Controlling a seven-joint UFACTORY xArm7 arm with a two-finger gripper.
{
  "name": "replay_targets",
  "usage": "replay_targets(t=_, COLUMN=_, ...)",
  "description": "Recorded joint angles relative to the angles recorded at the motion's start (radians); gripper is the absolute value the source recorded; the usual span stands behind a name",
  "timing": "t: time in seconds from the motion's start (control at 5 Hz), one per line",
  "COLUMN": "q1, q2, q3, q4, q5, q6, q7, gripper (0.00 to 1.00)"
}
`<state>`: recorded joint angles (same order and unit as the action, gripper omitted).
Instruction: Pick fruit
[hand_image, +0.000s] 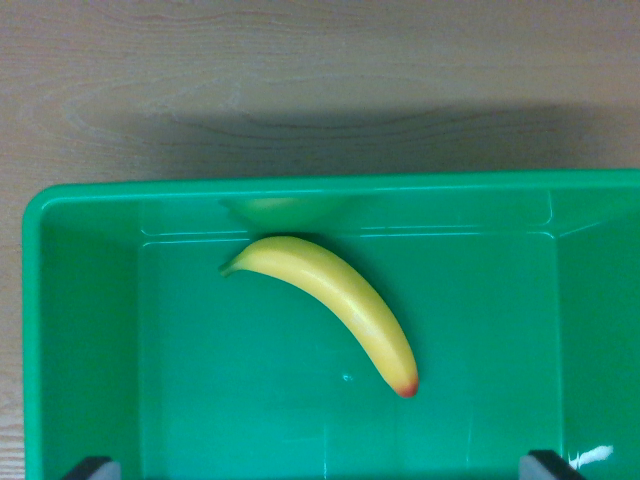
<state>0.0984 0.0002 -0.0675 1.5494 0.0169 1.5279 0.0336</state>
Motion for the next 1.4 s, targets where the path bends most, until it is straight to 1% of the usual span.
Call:
replay_targets(t=0.2, q1=0.0000, q2=0.000, q3=0.000, q4=0.000, q5=0.0000, q6=0.000, q7=0.000, gripper=0.00)
replay_targets(t=0.4, q1=0.0005, q2=0.009, q3=-0.001, q4=-0.018, q5=-0.0014, q6=-0.028, q7=-0.011, gripper=0.00)
replay_targets(t=0.6, q1=0.0005, q2=0.009, q3=-0.001, q4=-0.018, q5=-0.0014, q6=-0.028, q7=-0.011, gripper=0.00)
replay_targets(t=0.8, q1=0.0010, q2=0.019, q3=-0.001, q4=-0.039, q5=-0.0029, q6=-0.060, q7=-0.024, gripper=0.00)
replay_targets(t=1.0, q1=0.0010, q2=0.019, q3=-0.001, q4=-0.039, q5=-0.0029, q6=-0.060, q7=-0.024, gripper=0.00)
replay_targets(t=1.2, q1=0.0015, q2=0.030, q3=-0.002, q4=-0.062, q5=-0.0046, q6=-0.095, q7=-0.039, gripper=0.00)
replay_targets(t=1.4, q1=0.0015, q2=0.030, q3=-0.002, q4=-0.062, q5=-0.0046, q6=-0.095, q7=-0.039, gripper=0.00)
